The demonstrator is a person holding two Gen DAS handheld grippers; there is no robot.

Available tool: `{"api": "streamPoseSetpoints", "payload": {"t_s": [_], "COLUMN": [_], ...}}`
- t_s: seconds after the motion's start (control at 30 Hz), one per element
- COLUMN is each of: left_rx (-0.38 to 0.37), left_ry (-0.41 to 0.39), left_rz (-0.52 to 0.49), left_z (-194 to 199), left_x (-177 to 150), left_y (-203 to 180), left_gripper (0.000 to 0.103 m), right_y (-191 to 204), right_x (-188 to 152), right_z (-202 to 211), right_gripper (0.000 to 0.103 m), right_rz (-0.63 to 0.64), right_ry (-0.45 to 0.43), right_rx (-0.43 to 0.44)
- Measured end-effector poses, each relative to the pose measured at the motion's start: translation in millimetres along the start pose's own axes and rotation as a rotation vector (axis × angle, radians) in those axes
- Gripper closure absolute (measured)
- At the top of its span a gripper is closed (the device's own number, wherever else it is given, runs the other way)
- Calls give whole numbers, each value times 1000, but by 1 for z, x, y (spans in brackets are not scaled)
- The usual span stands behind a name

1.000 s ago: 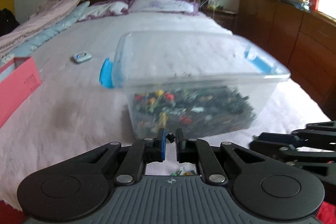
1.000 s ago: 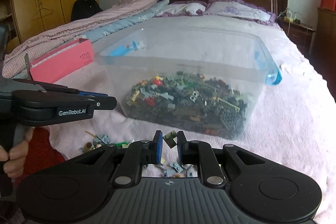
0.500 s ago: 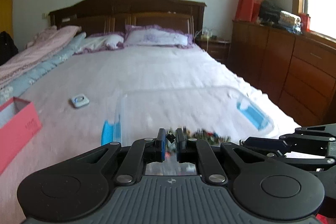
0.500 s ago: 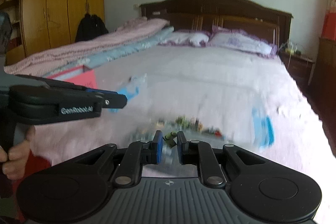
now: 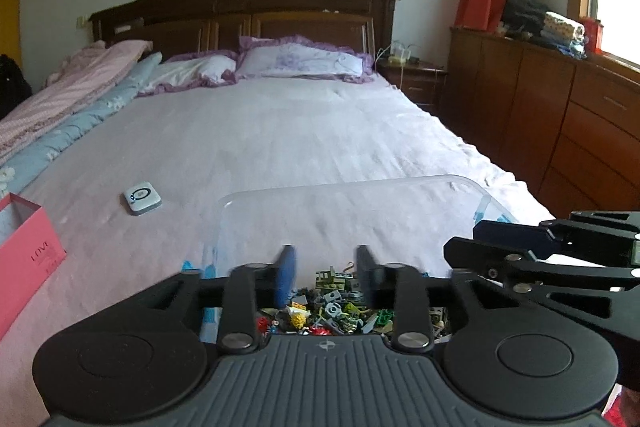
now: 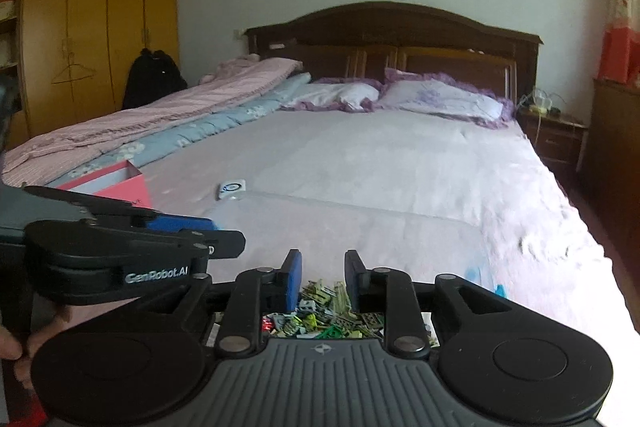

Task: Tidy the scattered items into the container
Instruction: 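Move both grippers over the clear bin and open them to drop pieces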

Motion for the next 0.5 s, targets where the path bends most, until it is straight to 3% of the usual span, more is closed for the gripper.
{"api": "streamPoseSetpoints", "payload": {"t_s": [0.07, 0.2, 0.27, 0.5], "left_rx": [17, 6, -1, 14], "left_ry": [3, 31, 35, 68], "left_rz": [-6, 15, 29, -11], "left_z": [1, 6, 12, 36], "left_x": [-3, -12, -17, -41], "left_y": [0, 6, 9, 9], "left_gripper": [42, 26, 15, 4], "right_y": [-2, -6, -8, -10], "right_x": [-4, -14, -22, -60], "right_z": [2, 11, 20, 61], "right_gripper": [65, 58, 46, 36], "right_rz": [-5, -30, -51, -84], "right_ry": [2, 4, 2, 37], "right_rx": [-8, -17, -21, -52]}}
Point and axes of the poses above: each gripper's, at about its wrist camera, not at the fingertips, and z roughly against the way its jaws point, y to its left, x to its top, the point moved 3 cm from there along -z, roughly the way its jaws point, and after that the axes turned 7 degrees about x, right-handed, at the moved point
